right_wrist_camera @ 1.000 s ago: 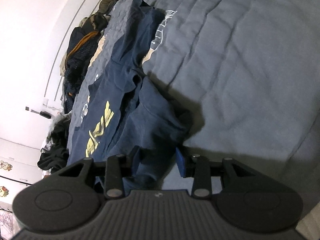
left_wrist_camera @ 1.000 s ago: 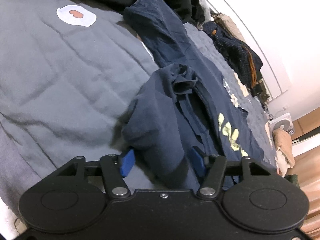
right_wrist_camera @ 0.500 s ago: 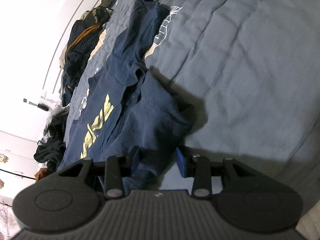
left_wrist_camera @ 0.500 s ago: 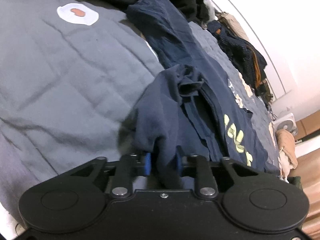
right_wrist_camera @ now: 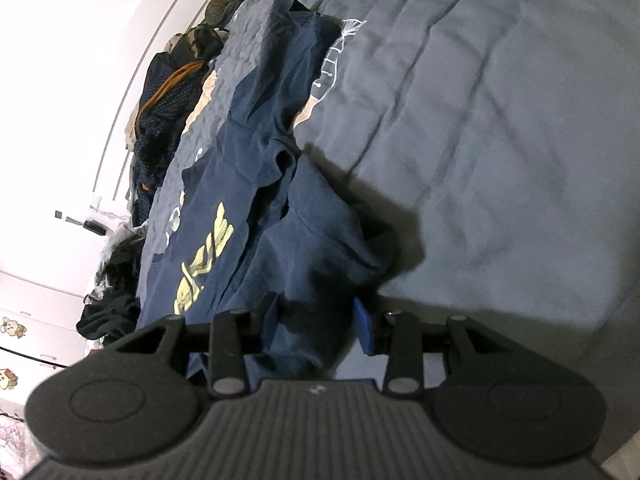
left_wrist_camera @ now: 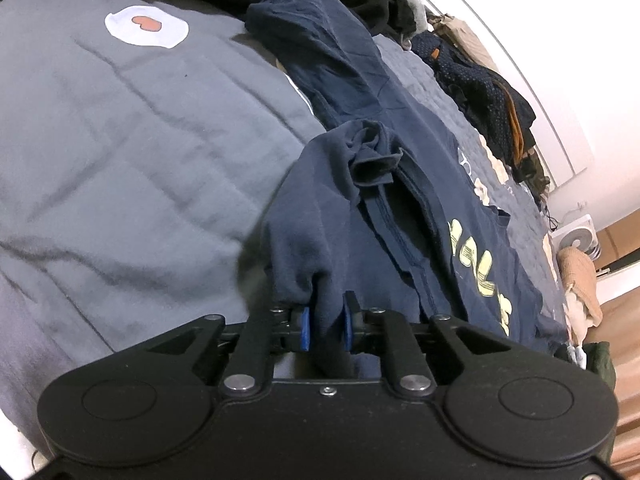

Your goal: Fold clothes

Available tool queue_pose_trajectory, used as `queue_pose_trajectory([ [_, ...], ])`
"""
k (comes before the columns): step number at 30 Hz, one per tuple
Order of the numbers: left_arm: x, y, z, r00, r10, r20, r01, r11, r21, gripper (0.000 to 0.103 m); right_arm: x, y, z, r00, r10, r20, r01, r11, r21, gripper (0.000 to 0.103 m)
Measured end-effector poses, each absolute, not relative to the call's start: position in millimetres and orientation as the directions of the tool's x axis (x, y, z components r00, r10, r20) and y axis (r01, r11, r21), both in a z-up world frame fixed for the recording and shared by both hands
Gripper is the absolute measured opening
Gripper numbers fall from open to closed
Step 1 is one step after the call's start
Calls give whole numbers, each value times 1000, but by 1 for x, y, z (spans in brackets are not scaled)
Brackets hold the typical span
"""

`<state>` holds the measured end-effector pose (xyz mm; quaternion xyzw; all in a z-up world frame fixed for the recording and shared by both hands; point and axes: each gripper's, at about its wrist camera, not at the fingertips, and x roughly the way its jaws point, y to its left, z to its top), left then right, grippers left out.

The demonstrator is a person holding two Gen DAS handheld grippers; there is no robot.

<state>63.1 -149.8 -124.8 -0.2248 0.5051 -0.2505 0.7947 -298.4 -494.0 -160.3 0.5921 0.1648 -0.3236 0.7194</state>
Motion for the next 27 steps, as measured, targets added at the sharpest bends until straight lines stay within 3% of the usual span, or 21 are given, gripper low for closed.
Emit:
queue_pose_trajectory([
  [5,63,-150,-125,367,-625,-689,178,774,-608,16,-298,-493,-161,737,-285,-612,657,95,748,38],
  [10,63,-149,-124,369,-629,-684,188,771,-608,15,-304,-493,-161,740,-307,-598,647,82,758,12],
  [12,62,-148,-123,371,-630,-682,190,771,-608,14,-308,-494,-160,744,-316,-589,637,69,767,8],
  [27,54,-132,-108,390,-647,-656,198,754,-626,10,-326,-487,-147,776,-341,-530,589,91,803,2],
])
